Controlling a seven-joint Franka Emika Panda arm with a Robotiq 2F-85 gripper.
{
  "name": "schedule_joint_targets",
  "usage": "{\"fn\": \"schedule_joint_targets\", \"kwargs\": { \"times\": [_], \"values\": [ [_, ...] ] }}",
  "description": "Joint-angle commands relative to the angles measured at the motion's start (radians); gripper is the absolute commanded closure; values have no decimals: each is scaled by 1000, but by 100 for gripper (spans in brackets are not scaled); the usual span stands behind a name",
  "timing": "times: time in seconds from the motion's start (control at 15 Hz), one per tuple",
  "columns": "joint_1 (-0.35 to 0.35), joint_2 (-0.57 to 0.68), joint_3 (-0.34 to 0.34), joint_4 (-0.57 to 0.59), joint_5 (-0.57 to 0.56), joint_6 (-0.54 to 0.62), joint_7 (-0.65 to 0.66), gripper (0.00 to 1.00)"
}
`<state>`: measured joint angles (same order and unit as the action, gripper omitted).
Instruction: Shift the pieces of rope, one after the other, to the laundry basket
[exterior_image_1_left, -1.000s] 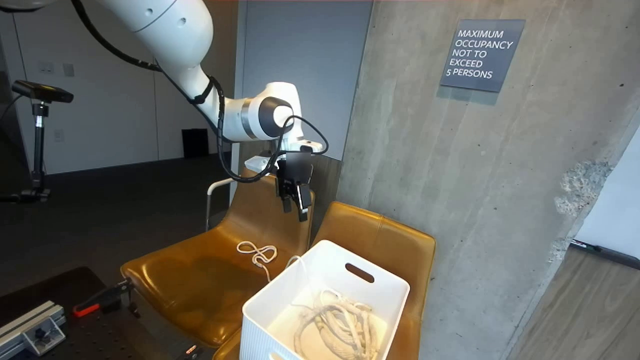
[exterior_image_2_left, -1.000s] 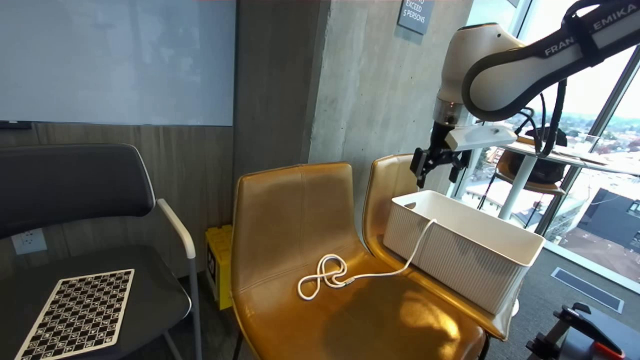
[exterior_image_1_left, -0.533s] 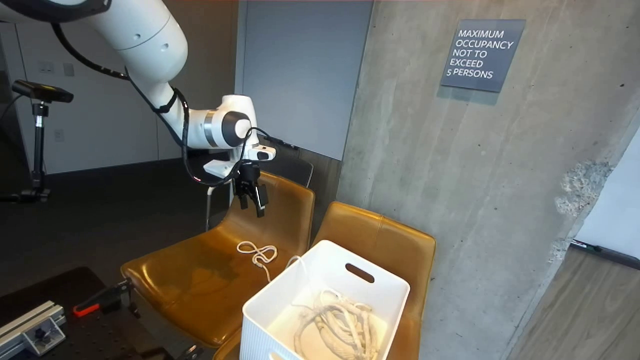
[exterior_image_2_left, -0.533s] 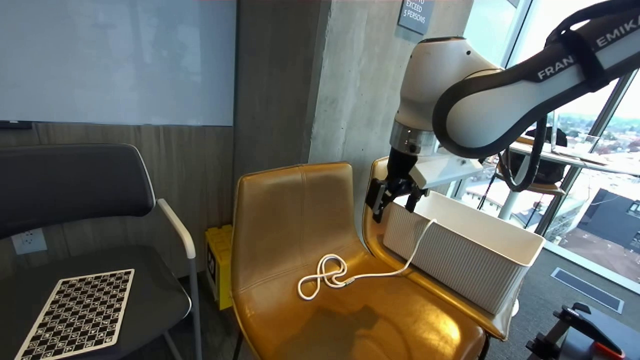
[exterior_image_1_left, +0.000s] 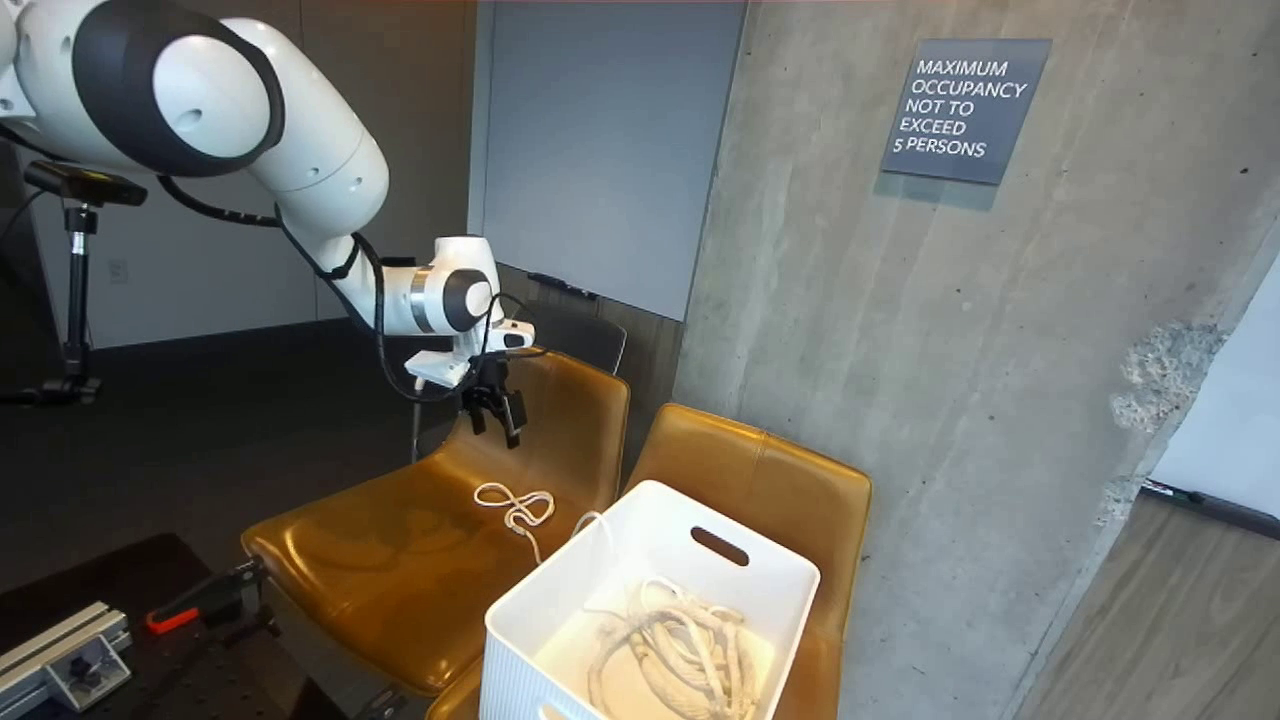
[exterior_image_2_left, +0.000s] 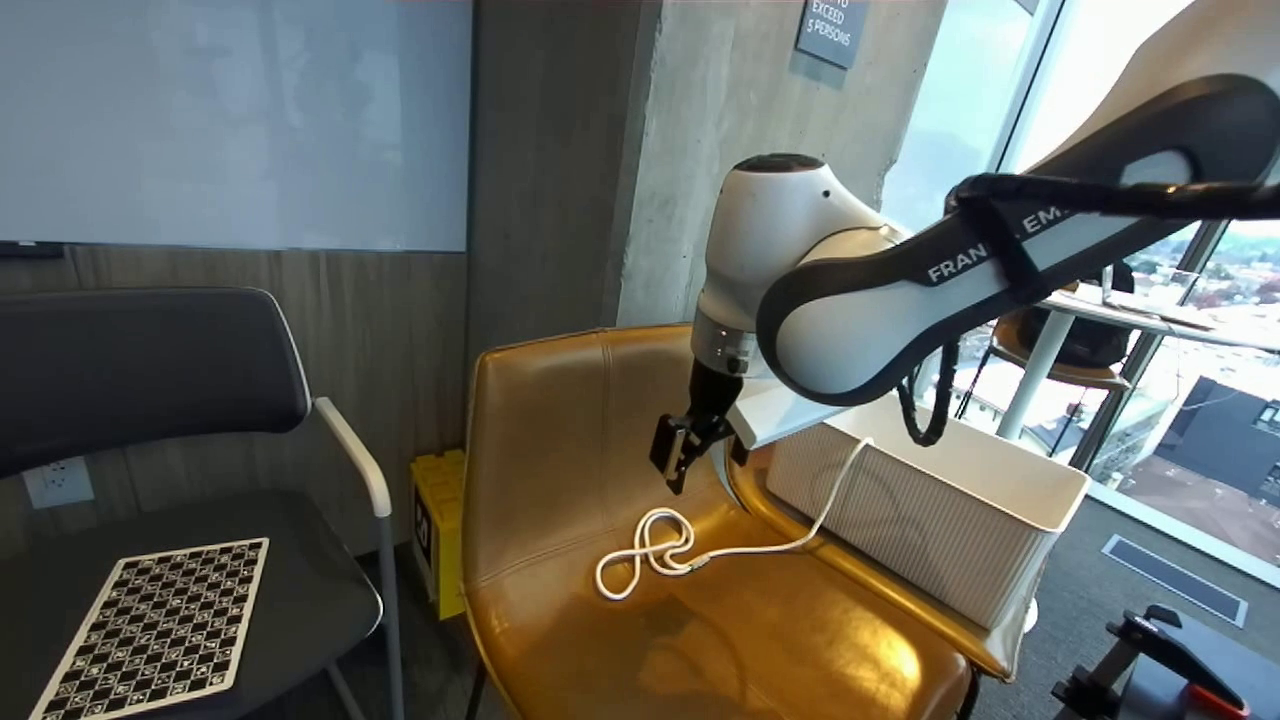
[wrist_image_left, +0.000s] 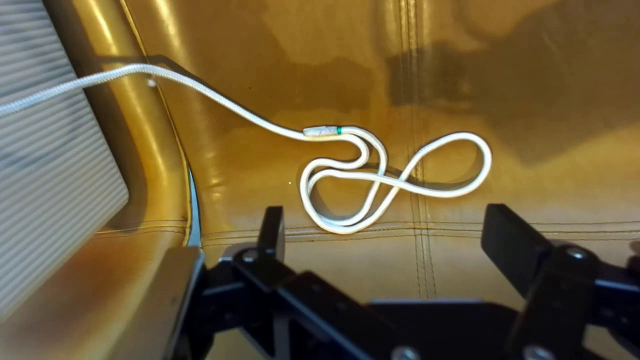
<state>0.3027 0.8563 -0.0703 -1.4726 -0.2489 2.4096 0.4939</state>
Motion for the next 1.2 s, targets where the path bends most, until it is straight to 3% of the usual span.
{"fn": "schedule_joint_targets", "kwargs": {
  "times": [0.0, 0.6, 1.13],
  "values": [
    [0, 152, -21, 194, 15, -7, -41, 0],
    [-14, 442, -53, 524, 31, -45, -67, 0],
    [-48, 634, -50, 800, 15, -195, -63, 0]
  ]
}}
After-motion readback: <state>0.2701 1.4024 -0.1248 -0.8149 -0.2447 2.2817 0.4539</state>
